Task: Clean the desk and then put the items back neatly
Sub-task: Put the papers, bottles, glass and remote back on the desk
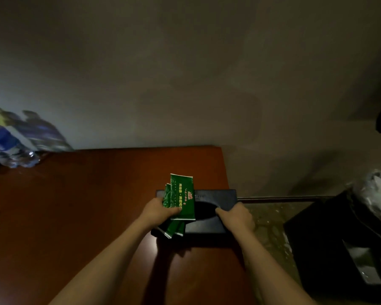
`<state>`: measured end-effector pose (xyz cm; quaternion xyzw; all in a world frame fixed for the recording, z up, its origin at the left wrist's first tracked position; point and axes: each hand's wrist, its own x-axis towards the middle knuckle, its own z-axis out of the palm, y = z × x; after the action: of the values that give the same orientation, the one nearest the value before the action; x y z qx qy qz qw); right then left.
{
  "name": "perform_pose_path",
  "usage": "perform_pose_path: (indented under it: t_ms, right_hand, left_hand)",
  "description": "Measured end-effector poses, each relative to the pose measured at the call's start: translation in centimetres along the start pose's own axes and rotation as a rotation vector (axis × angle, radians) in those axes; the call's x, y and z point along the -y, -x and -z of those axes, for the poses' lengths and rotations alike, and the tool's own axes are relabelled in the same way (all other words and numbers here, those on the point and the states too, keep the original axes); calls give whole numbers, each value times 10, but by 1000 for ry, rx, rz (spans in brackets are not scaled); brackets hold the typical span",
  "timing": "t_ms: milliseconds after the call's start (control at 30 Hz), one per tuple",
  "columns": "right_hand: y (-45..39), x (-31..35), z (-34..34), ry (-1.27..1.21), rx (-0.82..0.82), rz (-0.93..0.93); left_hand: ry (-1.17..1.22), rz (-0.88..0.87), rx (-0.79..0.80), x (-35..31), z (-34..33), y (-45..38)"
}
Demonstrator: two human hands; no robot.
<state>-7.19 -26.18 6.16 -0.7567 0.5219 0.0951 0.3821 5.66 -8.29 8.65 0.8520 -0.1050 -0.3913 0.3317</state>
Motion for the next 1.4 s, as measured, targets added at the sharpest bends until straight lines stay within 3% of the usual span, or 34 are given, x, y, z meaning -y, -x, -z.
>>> perform_pose_path:
  t_ms: [300,800,1100,1400]
  right_hand:
    - [-67,11,-16,-4,62,-96]
    - [-211,117,29,78,32,9]
    - [-227,137,20,68,1,74]
    - [-221,129,23,56,137,123]
  left_hand:
    - [-11,60,113,-20,-8,-77]
    - [46,-74,-129,-83,38,-207]
    - [63,-76,-170,-85,45,-223]
    - [73,-89,-8,-76,30,-194]
